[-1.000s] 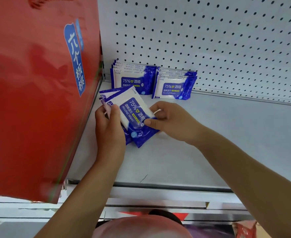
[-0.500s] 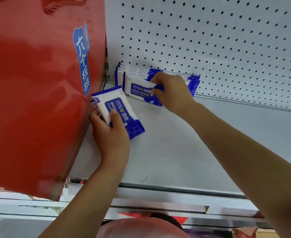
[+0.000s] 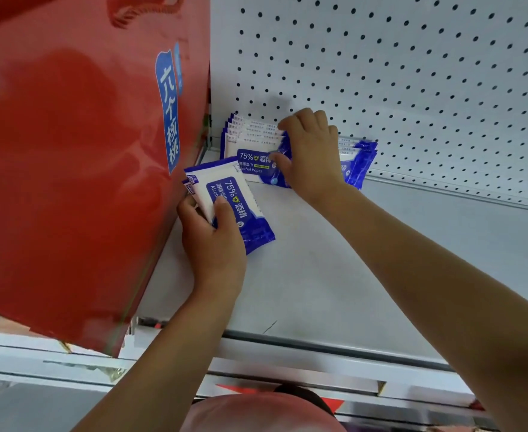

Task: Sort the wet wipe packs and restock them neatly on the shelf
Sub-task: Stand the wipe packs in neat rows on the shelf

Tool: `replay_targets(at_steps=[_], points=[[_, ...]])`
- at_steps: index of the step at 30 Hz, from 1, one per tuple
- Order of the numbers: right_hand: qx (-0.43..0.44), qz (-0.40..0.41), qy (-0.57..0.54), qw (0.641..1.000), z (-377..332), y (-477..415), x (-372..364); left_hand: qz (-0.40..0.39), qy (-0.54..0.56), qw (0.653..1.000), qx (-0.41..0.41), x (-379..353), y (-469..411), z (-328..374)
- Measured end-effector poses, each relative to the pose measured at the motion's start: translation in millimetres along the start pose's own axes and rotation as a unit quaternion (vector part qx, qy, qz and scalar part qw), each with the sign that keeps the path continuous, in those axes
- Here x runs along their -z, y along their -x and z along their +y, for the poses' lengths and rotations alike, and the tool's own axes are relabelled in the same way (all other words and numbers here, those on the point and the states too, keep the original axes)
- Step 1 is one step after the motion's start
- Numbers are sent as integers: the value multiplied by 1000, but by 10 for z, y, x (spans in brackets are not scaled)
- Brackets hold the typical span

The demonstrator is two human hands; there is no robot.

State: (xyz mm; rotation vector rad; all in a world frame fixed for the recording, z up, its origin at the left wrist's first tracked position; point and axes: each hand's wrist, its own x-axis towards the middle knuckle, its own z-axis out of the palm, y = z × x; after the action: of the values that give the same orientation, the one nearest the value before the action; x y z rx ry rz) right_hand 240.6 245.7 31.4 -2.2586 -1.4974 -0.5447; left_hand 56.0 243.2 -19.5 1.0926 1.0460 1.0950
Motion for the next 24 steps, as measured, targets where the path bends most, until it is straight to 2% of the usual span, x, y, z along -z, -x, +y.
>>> replay_targets(at_steps=[2, 4, 8, 10, 15, 18, 21, 24], points=[[-33, 20, -67, 997, -42, 99, 84, 1, 3, 1000, 2, -9, -5, -10], [-72, 3, -170, 983, -119, 266, 207, 3, 4, 1000, -2, -10, -8, -13], [-142, -162, -302, 929, -304, 671, 393, -11, 13, 1000, 1, -9, -10, -16], [-173, -199, -339, 903, -305, 791, 372, -20, 8, 1000, -4, -13, 0, -7], [-247, -175, -409, 861, -135, 866, 424, -35, 12, 999, -5, -5, 11, 1], [-263, -104, -394, 874, 70, 852, 496, -25, -6, 1000, -12, 13, -5, -7], [-233, -33, -309, 921, 358, 815, 559, -30, -20, 999, -23, 25, -5, -17], [-180, -13, -201, 963, 608, 726, 622, -35, -25, 999, -26, 24, -4, -19]])
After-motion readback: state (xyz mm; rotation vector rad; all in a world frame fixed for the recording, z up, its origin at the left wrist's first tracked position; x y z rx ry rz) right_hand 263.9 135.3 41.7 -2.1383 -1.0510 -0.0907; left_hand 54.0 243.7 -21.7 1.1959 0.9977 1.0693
